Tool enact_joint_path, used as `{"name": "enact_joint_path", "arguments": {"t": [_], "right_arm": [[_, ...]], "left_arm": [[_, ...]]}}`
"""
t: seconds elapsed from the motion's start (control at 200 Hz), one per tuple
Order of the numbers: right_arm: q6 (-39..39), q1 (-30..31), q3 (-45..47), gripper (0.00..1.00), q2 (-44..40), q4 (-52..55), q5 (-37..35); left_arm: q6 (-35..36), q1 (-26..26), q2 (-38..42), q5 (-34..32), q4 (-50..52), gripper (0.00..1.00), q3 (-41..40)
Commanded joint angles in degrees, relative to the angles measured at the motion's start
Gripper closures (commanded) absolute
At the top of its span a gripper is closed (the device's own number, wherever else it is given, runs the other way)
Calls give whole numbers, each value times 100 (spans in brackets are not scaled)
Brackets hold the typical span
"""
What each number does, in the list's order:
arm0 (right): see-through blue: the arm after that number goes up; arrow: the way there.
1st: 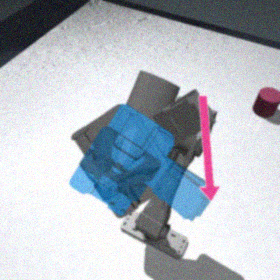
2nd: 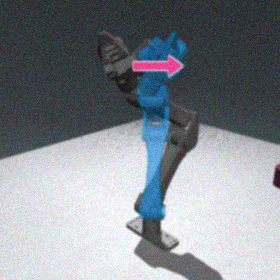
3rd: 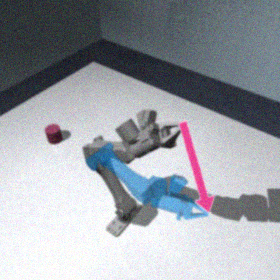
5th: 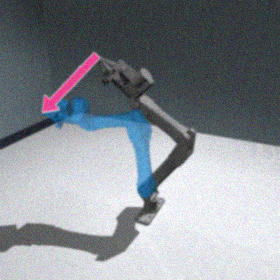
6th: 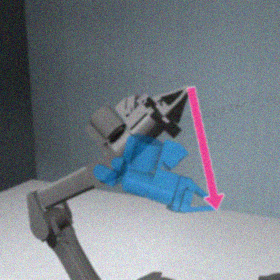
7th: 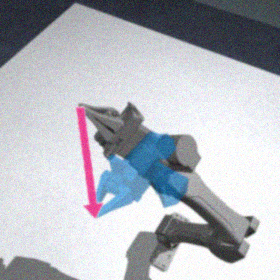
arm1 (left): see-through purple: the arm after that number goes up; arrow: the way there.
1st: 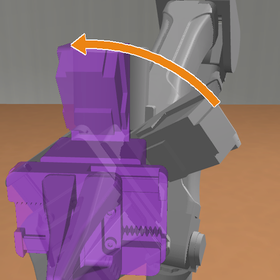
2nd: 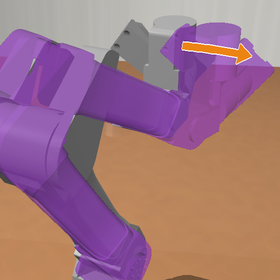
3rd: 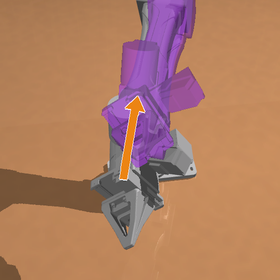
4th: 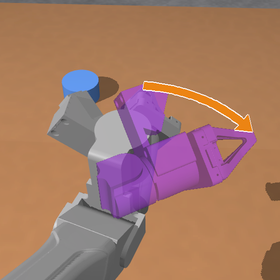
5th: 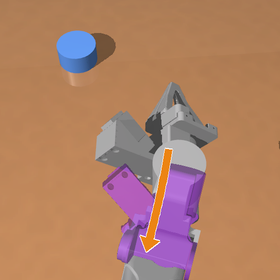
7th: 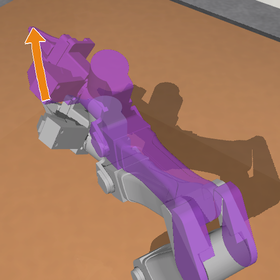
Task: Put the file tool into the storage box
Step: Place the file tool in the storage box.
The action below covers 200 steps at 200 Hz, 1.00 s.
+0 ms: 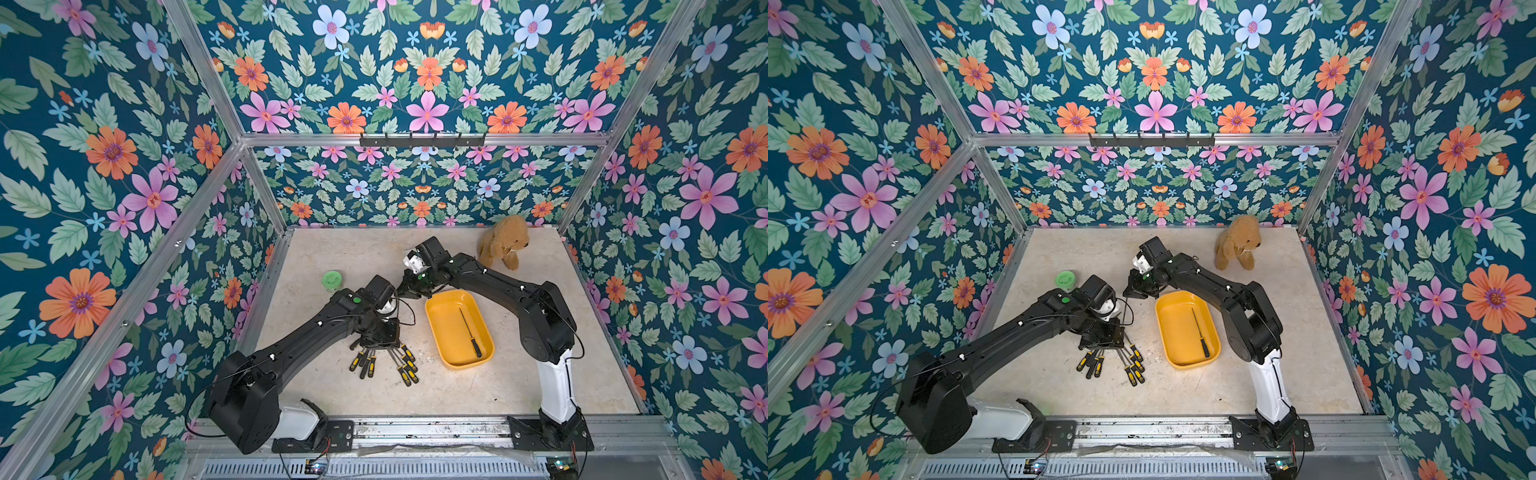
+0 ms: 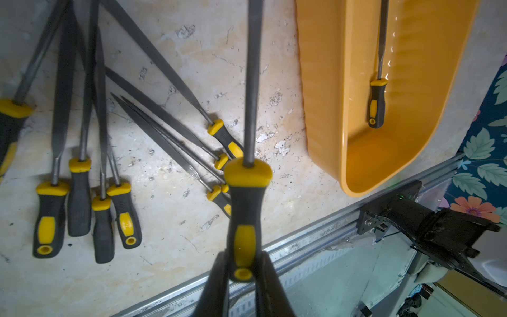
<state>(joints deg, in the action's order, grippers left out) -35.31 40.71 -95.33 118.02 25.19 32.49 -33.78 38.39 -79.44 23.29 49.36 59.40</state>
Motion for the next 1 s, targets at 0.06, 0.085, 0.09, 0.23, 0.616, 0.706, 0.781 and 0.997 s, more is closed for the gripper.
{"name": "enact_joint_path", "arguments": {"t": [0.06,0.085,0.09,0.23,0.616,0.706,0.781,0.997], "right_arm": [[487,-83,52,100,-260,780,-309],[543,-126,43,100,-303,912,-412],[561,-134,42,100,-322,950,-437],[1147,-554,-172,100,-687,2116,-1560],[2125,-755,0,100,-549,3044,-3812],[2155,-630,97,100,-426,2865,-4019],[2228,-530,117,100,-302,2785,-4134],[2337,-364,397,100,-95,2534,-4260]], "left_arm": [[-28,-37,-15,-361,-257,63,163],[-39,-34,-15,-367,-268,51,203],[-44,-34,-13,-372,-264,49,212],[-162,-81,23,-483,-294,11,463],[-650,-236,174,-963,-555,8,31],[-811,-236,236,-974,-736,9,-183],[-907,-236,268,-992,-820,10,-304],[-986,-239,411,-1158,-798,10,-433]]}}
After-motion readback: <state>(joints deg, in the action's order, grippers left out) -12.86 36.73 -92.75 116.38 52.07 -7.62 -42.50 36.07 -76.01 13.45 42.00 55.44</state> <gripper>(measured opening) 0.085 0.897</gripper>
